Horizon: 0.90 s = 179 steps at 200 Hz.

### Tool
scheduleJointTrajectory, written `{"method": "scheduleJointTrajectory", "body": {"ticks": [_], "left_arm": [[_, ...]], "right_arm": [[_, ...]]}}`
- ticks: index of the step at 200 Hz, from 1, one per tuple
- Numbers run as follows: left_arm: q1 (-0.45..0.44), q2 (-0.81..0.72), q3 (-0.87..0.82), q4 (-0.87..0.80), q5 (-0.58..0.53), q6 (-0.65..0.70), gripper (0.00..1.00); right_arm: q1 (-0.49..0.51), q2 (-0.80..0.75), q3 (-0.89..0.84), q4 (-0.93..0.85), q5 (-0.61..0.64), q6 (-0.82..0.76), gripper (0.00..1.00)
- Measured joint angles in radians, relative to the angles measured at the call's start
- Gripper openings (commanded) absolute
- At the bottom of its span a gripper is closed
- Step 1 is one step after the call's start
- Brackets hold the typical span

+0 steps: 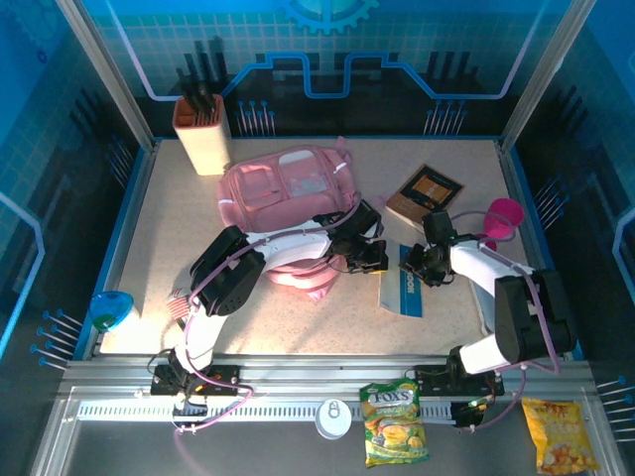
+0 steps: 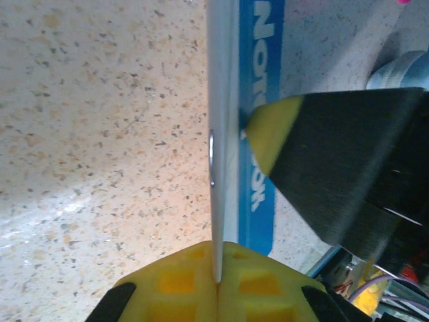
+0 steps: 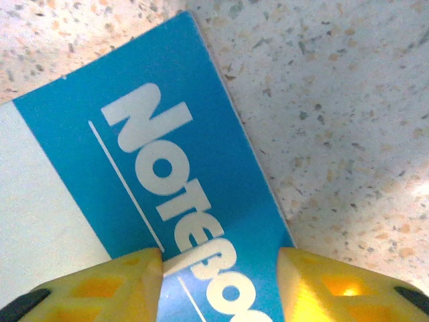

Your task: Pack the student bag

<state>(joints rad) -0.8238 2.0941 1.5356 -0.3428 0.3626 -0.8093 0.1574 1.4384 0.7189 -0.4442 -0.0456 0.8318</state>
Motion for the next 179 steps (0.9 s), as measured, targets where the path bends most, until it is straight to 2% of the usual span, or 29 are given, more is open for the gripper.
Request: {"method": "scheduleJointTrajectory", "body": {"ticks": [43,78,113,138,179], "left_arm": [[0.040,-0.107,-0.013,-0.026,-0.053,0.034,0.00],[0.142,-0.288,-0.084,-0.011,-0.082,0.049,0.00],[0.264,-0.440,-0.201,0.046,-0.098,0.037,0.00],[0.338,-0.531,-0.309,0.105,-0.109,-0.005,0.00],[0.423,-0.670,-0.502,0.267,-0.117,-0.174,0.00]], "right_arm": [[-0.027,-0.203,-0.056,0.056,-0.062,0.015,0.74],[-0.034,-0.311,-0.090,0.180,-0.170,0.073,0.82],[-0.032,-0.311,-0.140,0.347,-0.294,0.192,0.85],[0.002,-0.291,-0.149,0.457,-0.337,0.277,0.87],[0.089,-0.196,-0.177,0.758,-0.390,0.451,0.88]]}}
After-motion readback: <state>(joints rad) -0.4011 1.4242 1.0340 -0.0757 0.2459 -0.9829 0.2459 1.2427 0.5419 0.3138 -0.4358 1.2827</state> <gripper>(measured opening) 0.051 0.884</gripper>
